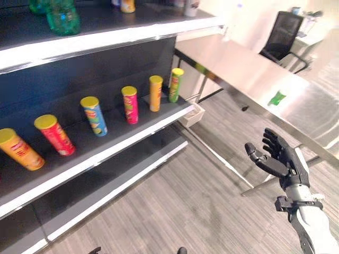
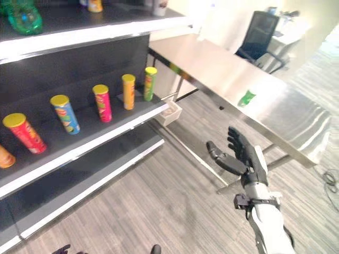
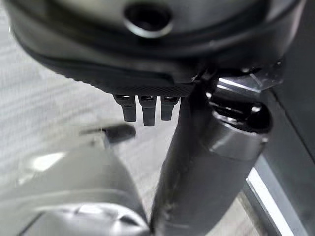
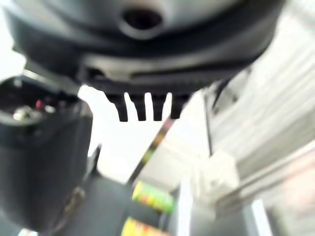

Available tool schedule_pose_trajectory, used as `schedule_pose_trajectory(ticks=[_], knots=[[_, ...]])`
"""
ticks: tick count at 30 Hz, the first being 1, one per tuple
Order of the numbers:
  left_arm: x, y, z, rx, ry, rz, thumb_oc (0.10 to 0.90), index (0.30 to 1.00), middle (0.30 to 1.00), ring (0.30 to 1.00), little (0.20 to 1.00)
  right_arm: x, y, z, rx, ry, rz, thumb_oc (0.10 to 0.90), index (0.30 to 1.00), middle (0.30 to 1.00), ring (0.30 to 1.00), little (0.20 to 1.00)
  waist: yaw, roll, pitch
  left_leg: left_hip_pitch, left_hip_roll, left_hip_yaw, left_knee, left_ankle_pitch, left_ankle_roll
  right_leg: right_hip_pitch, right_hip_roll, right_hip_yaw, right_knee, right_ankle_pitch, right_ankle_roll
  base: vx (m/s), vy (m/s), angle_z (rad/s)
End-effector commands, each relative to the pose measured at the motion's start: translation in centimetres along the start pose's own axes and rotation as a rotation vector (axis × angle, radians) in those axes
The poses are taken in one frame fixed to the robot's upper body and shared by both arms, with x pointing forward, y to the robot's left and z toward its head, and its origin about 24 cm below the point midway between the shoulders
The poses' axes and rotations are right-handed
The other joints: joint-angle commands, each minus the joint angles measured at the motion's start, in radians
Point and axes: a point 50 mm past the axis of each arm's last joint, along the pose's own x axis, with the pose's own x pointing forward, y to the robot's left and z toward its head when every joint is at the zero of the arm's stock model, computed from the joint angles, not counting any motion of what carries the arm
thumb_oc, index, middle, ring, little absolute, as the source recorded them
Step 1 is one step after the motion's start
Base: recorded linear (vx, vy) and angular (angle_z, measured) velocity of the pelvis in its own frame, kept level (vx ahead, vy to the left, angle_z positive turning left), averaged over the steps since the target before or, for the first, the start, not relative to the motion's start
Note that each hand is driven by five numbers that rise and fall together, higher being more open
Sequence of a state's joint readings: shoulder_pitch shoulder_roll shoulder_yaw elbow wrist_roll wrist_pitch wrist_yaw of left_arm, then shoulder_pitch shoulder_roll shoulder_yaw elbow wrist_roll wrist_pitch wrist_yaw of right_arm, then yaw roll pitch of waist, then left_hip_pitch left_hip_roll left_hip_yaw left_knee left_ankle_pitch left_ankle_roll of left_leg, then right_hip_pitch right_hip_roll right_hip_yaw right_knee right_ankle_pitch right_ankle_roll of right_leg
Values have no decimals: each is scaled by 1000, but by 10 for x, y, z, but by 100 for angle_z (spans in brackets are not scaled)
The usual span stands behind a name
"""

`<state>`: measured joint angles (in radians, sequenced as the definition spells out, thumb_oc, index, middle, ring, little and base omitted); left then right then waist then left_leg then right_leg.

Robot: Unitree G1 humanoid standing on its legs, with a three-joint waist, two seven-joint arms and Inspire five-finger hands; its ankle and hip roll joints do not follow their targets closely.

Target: Put the goods on the table back onto the shelves and tidy them up.

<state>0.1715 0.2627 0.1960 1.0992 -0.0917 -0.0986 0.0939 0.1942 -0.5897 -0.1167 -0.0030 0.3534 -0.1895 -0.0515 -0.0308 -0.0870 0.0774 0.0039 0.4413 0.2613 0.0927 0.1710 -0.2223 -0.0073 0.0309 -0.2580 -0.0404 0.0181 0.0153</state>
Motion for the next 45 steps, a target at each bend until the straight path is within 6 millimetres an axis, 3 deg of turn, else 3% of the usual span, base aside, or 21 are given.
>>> schedule_pose_trajectory(ticks=[1,2,5,6,7,9,10,11,15,18,19,24,26,28,30,31,35,36,38,41,45], knots=[[4,27,34,65,-142,29,800,900,900,900,900,20,-17,52,-34,-252,-95,800,900,900,900,900,50,-30,-2,15,-137,-159,171,-86,140,-75,-44,71,17,-11,72,119,-87,-129],[2,12,34,43,-152,-25,800,900,900,900,900,24,-15,51,-8,-246,-102,800,900,900,900,900,59,-35,9,-28,-231,-241,174,-169,170,-52,-39,125,18,-22,67,113,-87,-89],[2,1,36,54,-165,-65,800,900,900,900,900,26,-20,54,-12,-258,-121,800,900,900,900,900,60,-32,24,-84,-273,-270,130,-215,176,-41,-47,159,17,-32,67,102,1,-59],[1,-6,35,73,-162,-93,800,900,900,900,900,29,-21,59,-28,-279,-132,800,900,900,900,900,77,-13,47,-145,-351,-343,79,-200,169,-22,-31,190,22,-39,63,73,52,-103],[1,-6,36,73,-163,-92,800,900,900,900,900,29,-21,59,-27,-279,-132,800,900,900,900,900,74,-14,45,-148,-354,-345,75,-194,169,-26,-33,188,21,-38,64,71,30,-36],[0,-16,31,89,-148,-125,800,900,900,900,900,34,-21,60,-4,-289,-161,800,900,900,900,900,95,30,70,-227,-448,-459,-63,-104,163,0,11,239,34,-59,56,130,48,-47],[0,-16,31,89,-147,-125,800,900,900,900,900,34,-21,60,-5,-289,-161,800,900,900,900,900,95,30,72,-221,-448,-458,-70,-101,163,2,10,239,35,-62,56,253,73,-86],[0,-20,30,93,-141,-138,800,900,900,900,900,39,-20,58,2,-278,-181,800,900,900,900,900,103,53,86,-290,-482,-451,-135,-61,156,25,33,268,38,-83,45,155,35,-84],[-1,-22,20,85,-102,-138,800,900,900,900,900,40,-16,59,4,-272,-184,800,900,900,900,900,124,83,92,-335,-488,-384,-172,-14,146,93,59,342,36,-125,33,311,125,-71],[-3,-20,10,75,-68,-127,800,900,900,900,900,39,-11,59,10,-270,-163,800,900,900,900,900,136,91,78,-307,-472,-366,-178,1,154,132,52,387,25,-140,40,311,212,-58],[-3,-20,5,69,-49,-120,800,900,900,900,900,40,-9,58,-8,-265,-157,800,900,900,900,900,137,100,61,-278,-463,-372,-180,36,156,147,33,414,29,-158,49,328,287,-97],[-1,-17,8,64,-51,-102,800,900,900,900,900,42,-2,57,-4,-266,-146,800,900,900,900,900,155,68,25,-229,-465,-320,-154,14,189,150,-58,440,100,-174,97,286,229,-56],[1,-15,18,58,-79,-93,800,900,900,900,900,44,0,61,-7,-286,-150,800,900,900,900,900,151,55,25,-200,-472,-303,-144,-15,207,95,-88,432,234,-123,130,221,175,-48],[3,-11,34,57,-132,-84,800,900,900,900,900,49,4,75,1,-351,-150,800,900,900,900,900,119,55,55,-137,-478,-293,-149,-51,241,-28,-116,395,466,26,146,148,204,-21],[4,-7,39,57,-145,-74,800,900,900,900,900,51,6,75,16,-353,-149,800,900,900,900,900,115,56,64,-118,-478,-289,-153,-61,246,-53,-129,370,510,37,134,138,170,-14],[4,-6,43,41,-159,-68,800,900,900,900,900,52,11,73,28,-348,-141,800,900,900,900,900,115,63,64,-87,-471,-283,-154,-83,251,-91,-169,306,522,38,123,228,178,-8],[4,-11,53,57,-197,-88,800,900,900,900,900,54,3,79,19,-374,-172,800,900,900,900,900,95,68,67,-47,-470,-295,-157,-131,245,-163,-187,183,279,-3,127,192,35,-12],[4,-11,53,57,-197,-88,800,900,900,900,900,54,3,79,19,-374,-172,800,900,900,900,900,92,70,68,-45,-468,-299,-156,-133,244,-155,-186,178,272,-2,127,138,-32,0],[5,-16,60,78,-213,-102,800,900,900,900,900,51,-5,83,37,-397,-209,800,900,900,900,900,54,64,90,3,-489,-339,-143,-172,244,-242,-149,208,96,55,160,255,-43,27],[5,-18,61,81,-212,-103,800,900,900,900,900,50,-7,84,38,-405,-219,800,900,900,900,900,32,71,109,40,-482,-361,-131,-199,238,-282,-128,197,16,87,179,222,-30,70],[6,-19,59,84,-199,-101,800,900,900,900,900,51,-2,90,59,-430,-202,800,900,900,900,900,22,45,112,98,-478,-385,-138,-242,232,-293,-121,174,-34,137,190,256,-117,50]])
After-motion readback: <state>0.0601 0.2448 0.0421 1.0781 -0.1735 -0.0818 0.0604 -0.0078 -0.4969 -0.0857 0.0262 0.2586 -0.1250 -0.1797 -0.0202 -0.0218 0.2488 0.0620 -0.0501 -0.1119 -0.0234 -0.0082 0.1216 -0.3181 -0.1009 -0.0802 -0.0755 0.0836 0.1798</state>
